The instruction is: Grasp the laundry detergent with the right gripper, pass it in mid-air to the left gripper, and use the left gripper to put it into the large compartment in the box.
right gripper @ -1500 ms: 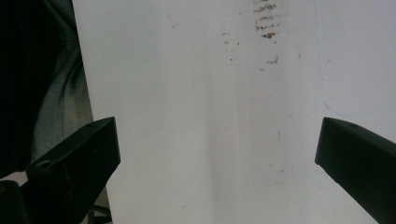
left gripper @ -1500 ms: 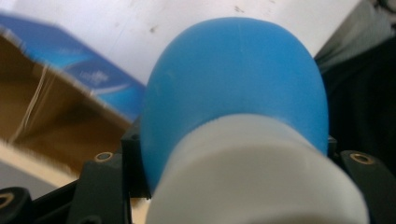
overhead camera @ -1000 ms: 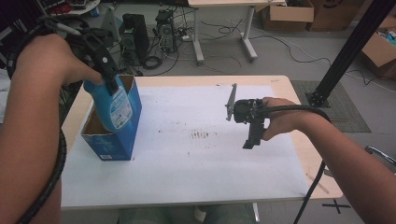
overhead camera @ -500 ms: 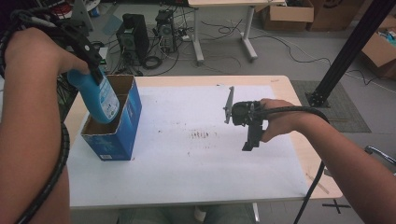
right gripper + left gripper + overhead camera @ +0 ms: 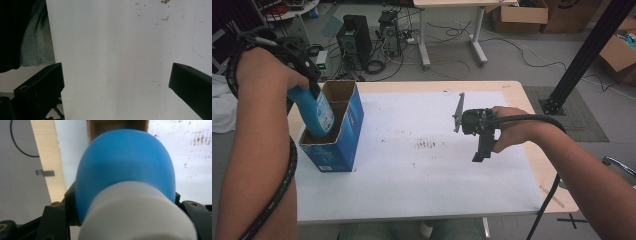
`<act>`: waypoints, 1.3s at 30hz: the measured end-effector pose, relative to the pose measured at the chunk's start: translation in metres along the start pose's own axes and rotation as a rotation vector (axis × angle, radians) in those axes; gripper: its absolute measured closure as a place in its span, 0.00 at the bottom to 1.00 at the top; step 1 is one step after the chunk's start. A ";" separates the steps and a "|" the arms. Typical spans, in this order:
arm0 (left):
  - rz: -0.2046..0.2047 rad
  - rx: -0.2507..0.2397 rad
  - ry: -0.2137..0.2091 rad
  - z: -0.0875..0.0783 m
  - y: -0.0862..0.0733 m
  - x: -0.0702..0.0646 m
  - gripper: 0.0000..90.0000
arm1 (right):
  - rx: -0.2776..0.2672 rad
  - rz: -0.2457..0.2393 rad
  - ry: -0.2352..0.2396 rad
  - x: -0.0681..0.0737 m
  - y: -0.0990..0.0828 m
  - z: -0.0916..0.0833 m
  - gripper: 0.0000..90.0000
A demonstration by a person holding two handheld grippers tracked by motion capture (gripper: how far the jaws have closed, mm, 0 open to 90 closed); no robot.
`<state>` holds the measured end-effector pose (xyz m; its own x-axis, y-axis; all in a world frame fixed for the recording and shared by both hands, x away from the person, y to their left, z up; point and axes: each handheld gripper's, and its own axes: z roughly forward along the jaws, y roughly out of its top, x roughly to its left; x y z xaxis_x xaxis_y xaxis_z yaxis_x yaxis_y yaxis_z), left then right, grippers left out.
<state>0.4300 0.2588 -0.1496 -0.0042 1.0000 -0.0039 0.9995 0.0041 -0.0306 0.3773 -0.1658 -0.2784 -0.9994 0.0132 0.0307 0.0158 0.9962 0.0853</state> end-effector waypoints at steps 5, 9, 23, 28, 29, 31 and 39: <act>0.005 0.008 -0.005 0.023 0.003 0.002 0.43 | -0.003 -0.001 0.005 0.001 0.001 0.003 0.00; 0.011 0.016 -0.007 0.041 0.005 0.000 0.43 | 0.007 0.000 0.010 0.001 0.001 0.005 0.00; 0.035 0.039 0.001 0.097 0.011 -0.009 0.43 | 0.014 0.011 0.016 0.004 -0.004 0.008 0.00; 0.039 0.055 0.002 0.111 0.014 -0.008 0.43 | 0.014 0.013 0.020 0.005 -0.005 0.008 0.00; 0.035 0.055 0.002 0.113 0.014 -0.009 0.43 | 0.014 0.014 0.018 0.005 -0.005 0.008 0.00; 0.036 0.058 0.007 0.117 0.015 -0.009 0.43 | 0.012 0.016 0.021 0.005 -0.005 0.008 0.00; 0.043 0.064 0.017 0.132 0.018 -0.007 0.43 | 0.012 0.019 0.029 0.005 -0.006 0.012 0.00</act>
<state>0.4440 0.2515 -0.2822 0.0399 0.9991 0.0106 0.9948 -0.0387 -0.0946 0.3722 -0.1708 -0.2905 -0.9977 0.0299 0.0607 0.0342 0.9968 0.0721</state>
